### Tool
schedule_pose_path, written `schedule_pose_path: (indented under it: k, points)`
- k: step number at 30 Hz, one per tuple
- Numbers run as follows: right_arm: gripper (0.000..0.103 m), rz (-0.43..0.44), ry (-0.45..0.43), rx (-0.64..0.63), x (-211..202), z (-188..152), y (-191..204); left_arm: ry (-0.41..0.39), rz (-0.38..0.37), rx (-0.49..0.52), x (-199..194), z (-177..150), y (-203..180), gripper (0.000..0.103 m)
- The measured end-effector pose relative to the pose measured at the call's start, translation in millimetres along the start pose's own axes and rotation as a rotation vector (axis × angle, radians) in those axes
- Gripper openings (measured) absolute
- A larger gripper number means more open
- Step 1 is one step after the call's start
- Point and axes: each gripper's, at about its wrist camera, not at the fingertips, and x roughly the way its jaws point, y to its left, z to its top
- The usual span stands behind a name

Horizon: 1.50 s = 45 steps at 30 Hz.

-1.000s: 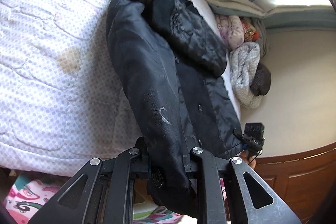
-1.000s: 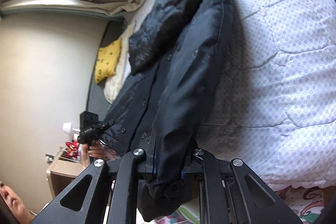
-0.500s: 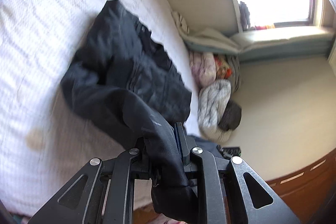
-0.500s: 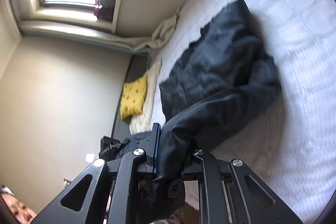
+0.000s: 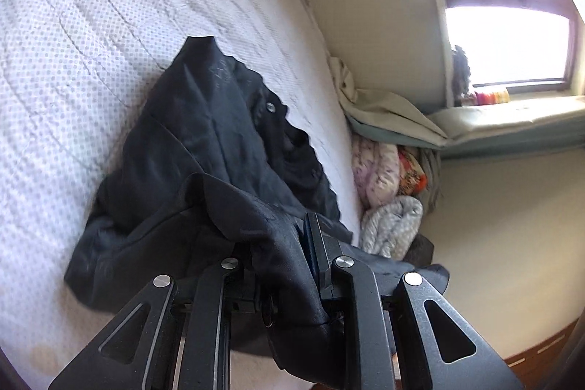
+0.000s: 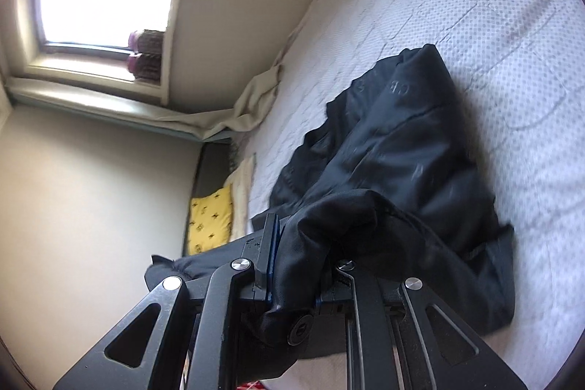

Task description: Fold large clothes

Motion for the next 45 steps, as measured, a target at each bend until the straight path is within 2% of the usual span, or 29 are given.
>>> schedule_pose_path:
  k: [5, 9, 11, 13, 16, 21, 27, 29, 31, 32, 34, 36, 38, 42, 44, 45]
  points:
    - [0.014, -0.040, -0.004, 0.004, 29, 18, -18, -0.005, 0.036, -0.022, 21, 15, 15, 0.025]
    - [0.021, -0.050, -0.010, 0.022, 47, 30, -29, -0.008, 0.083, -0.002, 33, 22, 16, 0.037]
    - [0.040, -0.034, -0.015, 0.041, 50, 36, -32, -0.010, 0.080, -0.004, 35, 22, 15, 0.045]
    - [0.053, -0.022, -0.015, 0.046, 49, 41, -33, -0.027, 0.067, 0.015, 32, 24, 10, 0.063]
    - [0.062, -0.016, -0.042, 0.028, 43, 48, -29, -0.067, 0.047, 0.035, 25, 24, 3, 0.080]
    - [0.065, -0.005, -0.054, 0.035, 37, 51, -27, -0.124, 0.073, 0.086, 10, 24, -6, 0.086]
    - [0.069, 0.036, -0.066, 0.009, 17, 52, -17, -0.258, 0.178, 0.169, -24, 23, -14, 0.088]
    - [0.077, 0.048, -0.094, -0.018, 3, 52, -10, -0.251, 0.206, 0.183, -25, 21, -12, 0.088]
    - [0.080, 0.032, -0.143, -0.061, -13, 53, -3, -0.218, 0.225, 0.199, -19, 17, -11, 0.088]
    - [0.080, 0.013, -0.168, -0.085, -22, 54, 0, -0.203, 0.234, 0.211, -16, 15, -12, 0.088]
    - [0.080, -0.085, -0.206, -0.146, -33, 54, 6, -0.172, 0.282, 0.255, -5, 9, -15, 0.088]
    - [0.080, -0.281, -0.227, -0.258, -35, 51, 15, -0.167, 0.323, 0.287, 2, 6, -15, 0.088]
    - [0.080, -0.391, -0.197, -0.337, -26, 46, 19, -0.165, 0.357, 0.304, 9, 4, -14, 0.088]
    - [0.080, -0.505, -0.111, -0.442, 4, 29, 21, -0.132, 0.378, 0.308, 27, 3, -8, 0.087]
    - [0.078, -0.545, -0.071, -0.495, 19, 22, 22, -0.107, 0.386, 0.320, 36, -1, -7, 0.077]
    - [0.074, -0.558, -0.045, -0.515, 28, 17, 21, -0.089, 0.405, 0.340, 42, -4, -8, 0.063]
